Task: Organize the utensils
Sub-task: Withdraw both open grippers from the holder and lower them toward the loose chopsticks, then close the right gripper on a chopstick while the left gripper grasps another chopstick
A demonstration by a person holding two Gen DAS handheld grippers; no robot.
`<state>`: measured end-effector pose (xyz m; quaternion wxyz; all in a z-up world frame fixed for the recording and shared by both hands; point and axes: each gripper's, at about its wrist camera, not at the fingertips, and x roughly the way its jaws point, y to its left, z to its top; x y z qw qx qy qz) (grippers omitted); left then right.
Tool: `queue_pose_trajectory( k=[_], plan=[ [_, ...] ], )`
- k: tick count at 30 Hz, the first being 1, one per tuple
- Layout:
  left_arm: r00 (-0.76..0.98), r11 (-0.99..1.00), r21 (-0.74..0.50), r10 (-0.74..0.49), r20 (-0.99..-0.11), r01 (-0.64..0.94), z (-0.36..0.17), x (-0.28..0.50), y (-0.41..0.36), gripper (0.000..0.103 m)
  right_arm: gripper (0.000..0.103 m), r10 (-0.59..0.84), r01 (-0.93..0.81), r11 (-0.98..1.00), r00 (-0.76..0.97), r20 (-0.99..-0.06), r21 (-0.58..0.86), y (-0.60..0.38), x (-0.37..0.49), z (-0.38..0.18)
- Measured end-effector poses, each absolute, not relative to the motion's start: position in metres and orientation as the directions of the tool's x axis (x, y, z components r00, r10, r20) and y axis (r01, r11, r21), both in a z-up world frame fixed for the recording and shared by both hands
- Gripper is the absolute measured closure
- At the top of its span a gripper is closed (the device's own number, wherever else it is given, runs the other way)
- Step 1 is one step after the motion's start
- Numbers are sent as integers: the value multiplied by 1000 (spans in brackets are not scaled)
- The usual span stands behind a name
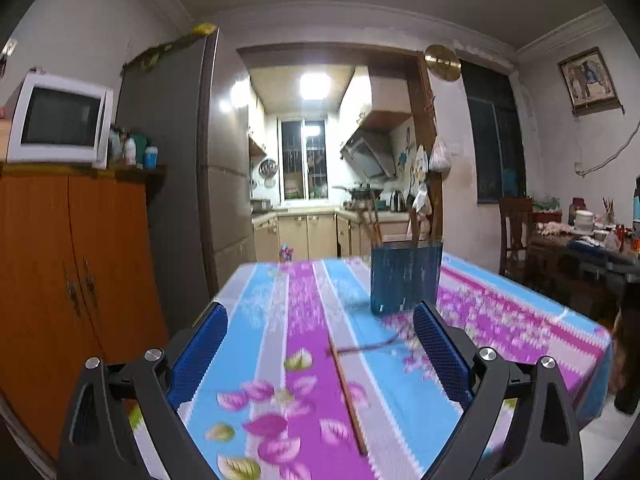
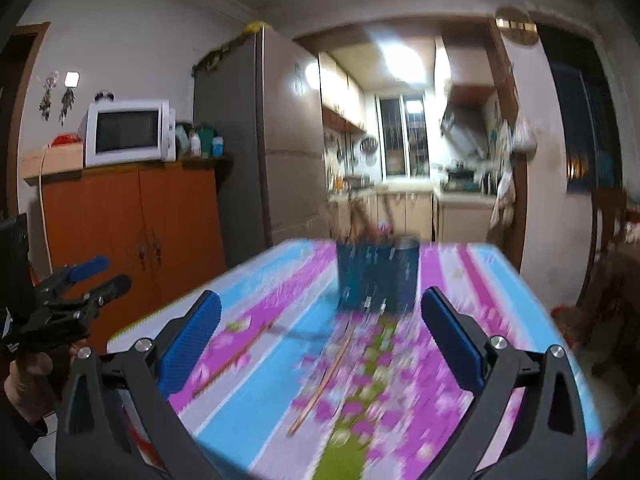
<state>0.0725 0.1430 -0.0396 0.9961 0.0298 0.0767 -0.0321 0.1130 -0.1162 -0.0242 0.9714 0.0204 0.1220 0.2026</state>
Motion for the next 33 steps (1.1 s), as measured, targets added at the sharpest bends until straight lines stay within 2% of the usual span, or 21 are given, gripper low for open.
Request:
queue_pose_trajectory(
  k=[2, 4, 6, 13, 17, 20, 23, 30, 33],
  plan=[
    [979, 996, 35, -68, -191, 77, -60, 76, 146, 9, 16, 406, -389, 914, 869, -285, 116, -107, 115, -52],
    [972, 997, 23, -68, -225, 75, -77, 80, 148, 9, 43, 407, -392, 913, 845, -348, 117, -93, 118, -78],
    [963, 997, 13, -75, -258, 81, -95, 82, 149, 9, 56, 406, -401, 911, 825, -394, 100, -80, 121, -97],
    [948, 994, 39, -89, -306, 105, -126, 89, 145, 13, 84, 365, -386, 921, 805, -468, 55, -55, 137, -137],
    [937, 991, 40, -108, -333, 128, -138, 93, 141, 18, 90, 331, -354, 934, 797, -506, 52, -52, 142, -153],
    [929, 988, 39, -126, -347, 148, -146, 95, 137, 22, 93, 325, -350, 936, 804, -498, 45, -54, 140, -154],
    [924, 983, 53, -148, -353, 178, -150, 96, 130, 29, 95, 322, -340, 939, 805, -499, 56, -61, 141, -155],
    [909, 972, 81, -175, -379, 221, -169, 95, 108, 53, 97, 325, -333, 940, 819, -473, 69, -83, 129, -151],
    [911, 978, 55, -166, -377, 201, -172, 98, 110, 55, 97, 341, -347, 935, 820, -460, 74, -83, 128, -154]
  ],
)
